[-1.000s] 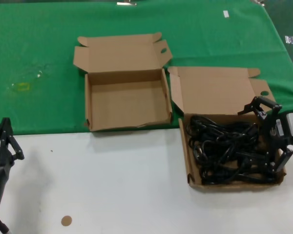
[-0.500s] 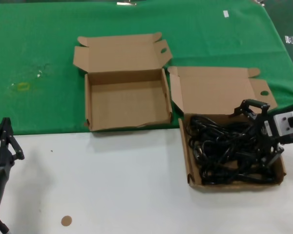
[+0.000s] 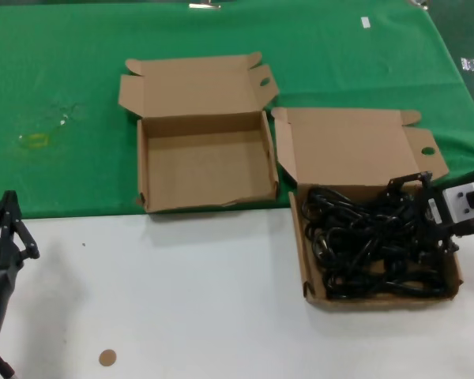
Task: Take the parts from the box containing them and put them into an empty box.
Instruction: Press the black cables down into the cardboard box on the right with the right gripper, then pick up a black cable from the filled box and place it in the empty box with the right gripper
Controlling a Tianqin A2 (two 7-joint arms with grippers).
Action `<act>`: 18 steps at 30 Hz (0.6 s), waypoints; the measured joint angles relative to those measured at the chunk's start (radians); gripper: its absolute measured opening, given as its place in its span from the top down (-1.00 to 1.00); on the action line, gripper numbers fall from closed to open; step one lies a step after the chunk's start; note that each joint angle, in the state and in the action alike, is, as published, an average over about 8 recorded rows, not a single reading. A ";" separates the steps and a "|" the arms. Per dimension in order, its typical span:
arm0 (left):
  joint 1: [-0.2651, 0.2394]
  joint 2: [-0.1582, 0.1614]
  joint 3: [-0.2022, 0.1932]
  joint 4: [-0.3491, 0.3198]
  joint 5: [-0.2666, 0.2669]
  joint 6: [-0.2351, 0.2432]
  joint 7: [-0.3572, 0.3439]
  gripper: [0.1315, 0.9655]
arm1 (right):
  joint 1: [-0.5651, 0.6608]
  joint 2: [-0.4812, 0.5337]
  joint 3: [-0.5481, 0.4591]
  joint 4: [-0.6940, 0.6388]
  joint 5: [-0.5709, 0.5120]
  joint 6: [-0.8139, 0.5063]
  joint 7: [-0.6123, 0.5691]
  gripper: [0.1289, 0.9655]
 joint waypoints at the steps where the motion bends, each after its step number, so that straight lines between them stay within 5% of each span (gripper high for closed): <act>1: 0.000 0.000 0.000 0.000 0.000 0.000 0.000 0.95 | 0.000 0.000 -0.001 0.000 -0.002 -0.002 0.000 -0.37; 18: 0.000 0.000 0.000 0.000 0.000 0.000 0.000 0.95 | 0.031 -0.016 -0.007 -0.023 -0.025 -0.022 -0.014 0.54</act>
